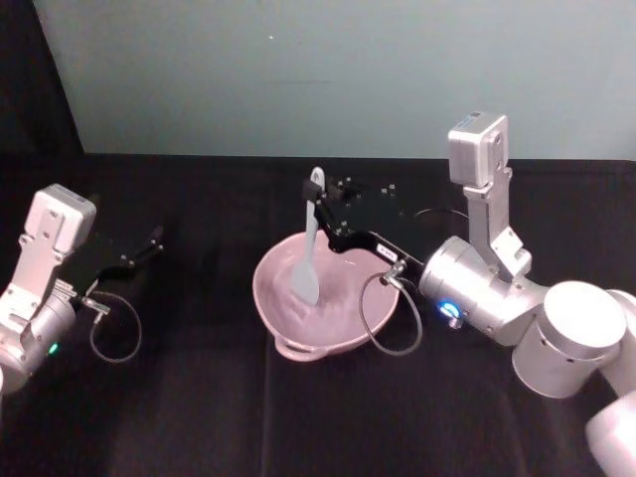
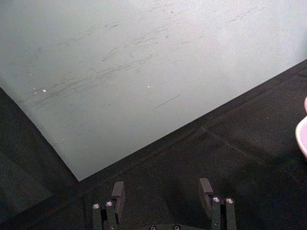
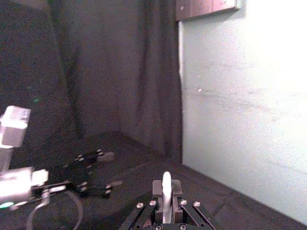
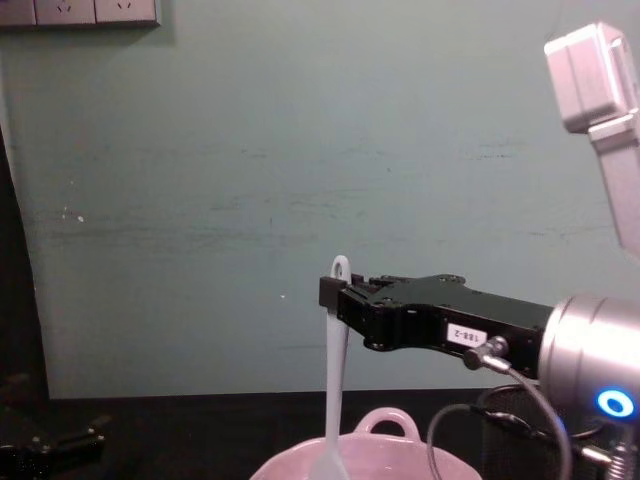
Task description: Use the one hand to pick up the spoon and stir the clear water in the bowl.
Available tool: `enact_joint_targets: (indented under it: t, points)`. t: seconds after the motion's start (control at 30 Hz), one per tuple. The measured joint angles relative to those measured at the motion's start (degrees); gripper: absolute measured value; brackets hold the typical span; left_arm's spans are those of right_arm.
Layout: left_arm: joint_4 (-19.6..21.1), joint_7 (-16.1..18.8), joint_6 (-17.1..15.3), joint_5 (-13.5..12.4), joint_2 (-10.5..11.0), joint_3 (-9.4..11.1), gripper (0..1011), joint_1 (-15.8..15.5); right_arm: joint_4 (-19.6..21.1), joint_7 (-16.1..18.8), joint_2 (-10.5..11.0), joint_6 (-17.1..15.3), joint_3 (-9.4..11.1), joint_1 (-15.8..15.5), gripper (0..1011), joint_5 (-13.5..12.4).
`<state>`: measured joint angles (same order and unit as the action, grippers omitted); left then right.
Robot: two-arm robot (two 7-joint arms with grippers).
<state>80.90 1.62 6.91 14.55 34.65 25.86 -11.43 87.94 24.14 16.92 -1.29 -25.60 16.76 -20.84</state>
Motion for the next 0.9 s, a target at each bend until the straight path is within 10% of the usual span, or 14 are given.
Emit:
enact_joint_targets:
  t: [0.47,0.9]
  points:
    - [0.0,0.0,0.0,0.0,0.0,0.0,1011,0.0,-5.55,-5.65,-2.62,8.33,1.35,1.81,116,7.92]
    - [0.0,0.0,0.0,0.0,0.0,0.0,1011,0.0,3.21,-1.49,0.79,-1.86,5.37,-1.06,116,1.79]
